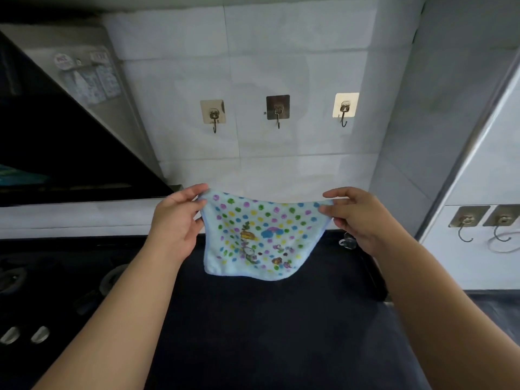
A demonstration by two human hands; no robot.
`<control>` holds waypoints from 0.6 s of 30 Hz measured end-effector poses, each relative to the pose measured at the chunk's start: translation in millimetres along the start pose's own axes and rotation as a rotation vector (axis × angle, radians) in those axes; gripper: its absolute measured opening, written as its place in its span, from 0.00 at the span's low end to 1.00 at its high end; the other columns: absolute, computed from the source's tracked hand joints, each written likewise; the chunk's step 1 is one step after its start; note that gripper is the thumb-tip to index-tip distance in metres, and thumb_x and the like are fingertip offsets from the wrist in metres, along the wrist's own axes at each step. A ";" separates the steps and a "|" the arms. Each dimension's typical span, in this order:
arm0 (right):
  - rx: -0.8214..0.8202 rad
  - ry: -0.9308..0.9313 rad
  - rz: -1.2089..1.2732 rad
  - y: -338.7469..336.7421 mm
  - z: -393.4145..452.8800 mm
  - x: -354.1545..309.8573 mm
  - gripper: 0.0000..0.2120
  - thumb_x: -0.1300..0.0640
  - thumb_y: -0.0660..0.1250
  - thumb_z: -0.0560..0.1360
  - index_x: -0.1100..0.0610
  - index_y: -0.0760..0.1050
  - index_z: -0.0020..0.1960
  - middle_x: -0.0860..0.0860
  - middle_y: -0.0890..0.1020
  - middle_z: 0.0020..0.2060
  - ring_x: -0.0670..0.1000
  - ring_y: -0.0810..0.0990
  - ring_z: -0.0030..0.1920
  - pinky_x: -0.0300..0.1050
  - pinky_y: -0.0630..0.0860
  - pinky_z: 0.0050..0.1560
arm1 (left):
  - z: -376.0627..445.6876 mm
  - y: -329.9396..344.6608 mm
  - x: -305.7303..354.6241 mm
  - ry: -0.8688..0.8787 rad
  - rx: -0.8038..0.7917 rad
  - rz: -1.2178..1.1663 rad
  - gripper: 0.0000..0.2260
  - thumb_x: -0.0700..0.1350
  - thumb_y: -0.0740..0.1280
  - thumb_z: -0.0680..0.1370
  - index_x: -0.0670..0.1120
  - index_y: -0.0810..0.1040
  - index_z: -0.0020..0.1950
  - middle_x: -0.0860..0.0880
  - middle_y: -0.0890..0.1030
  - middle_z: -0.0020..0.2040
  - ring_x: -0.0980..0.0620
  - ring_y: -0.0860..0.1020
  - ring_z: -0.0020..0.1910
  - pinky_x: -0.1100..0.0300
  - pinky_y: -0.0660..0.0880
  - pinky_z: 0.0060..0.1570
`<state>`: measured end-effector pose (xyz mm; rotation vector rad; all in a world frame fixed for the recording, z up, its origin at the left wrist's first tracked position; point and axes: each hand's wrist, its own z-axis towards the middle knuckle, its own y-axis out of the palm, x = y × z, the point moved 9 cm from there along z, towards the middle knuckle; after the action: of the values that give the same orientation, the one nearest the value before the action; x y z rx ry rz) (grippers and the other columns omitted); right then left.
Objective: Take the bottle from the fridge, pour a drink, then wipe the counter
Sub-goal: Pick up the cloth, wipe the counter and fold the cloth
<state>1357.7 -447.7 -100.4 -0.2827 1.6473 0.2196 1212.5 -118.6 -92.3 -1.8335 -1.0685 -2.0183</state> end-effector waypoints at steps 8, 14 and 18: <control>0.054 -0.116 0.053 8.2 5.3 -14.1 0.03 0.61 0.70 0.81 0.57 0.82 0.54 0.60 0.85 0.51 0.54 0.88 0.52 0.46 0.85 0.48 | 4.1 5.1 28.3 0.168 -0.029 0.241 0.15 0.28 0.65 0.80 0.45 0.86 0.48 0.43 0.86 0.54 0.47 0.85 0.53 0.61 0.82 0.47; 0.023 -0.186 0.003 10.3 13.7 -32.6 0.06 0.61 0.74 0.78 0.55 0.85 0.55 0.56 0.83 0.51 0.54 0.87 0.55 0.42 0.84 0.52 | 12.7 13.3 44.4 0.238 -0.104 0.415 0.20 0.25 0.69 0.74 0.50 0.87 0.48 0.47 0.86 0.56 0.49 0.84 0.58 0.65 0.80 0.52; 0.000 -0.257 -0.084 13.3 8.8 -50.2 0.21 0.66 0.76 0.74 0.51 0.83 0.64 0.50 0.88 0.51 0.47 0.88 0.52 0.39 0.82 0.55 | 11.3 15.2 62.7 0.347 -0.087 0.523 0.22 0.26 0.71 0.74 0.54 0.86 0.50 0.53 0.87 0.51 0.53 0.85 0.54 0.62 0.82 0.54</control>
<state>1366.1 -429.7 -51.6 -0.3098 1.3787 0.1843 1217.6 -103.2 -28.9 -1.5103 -0.3624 -1.9668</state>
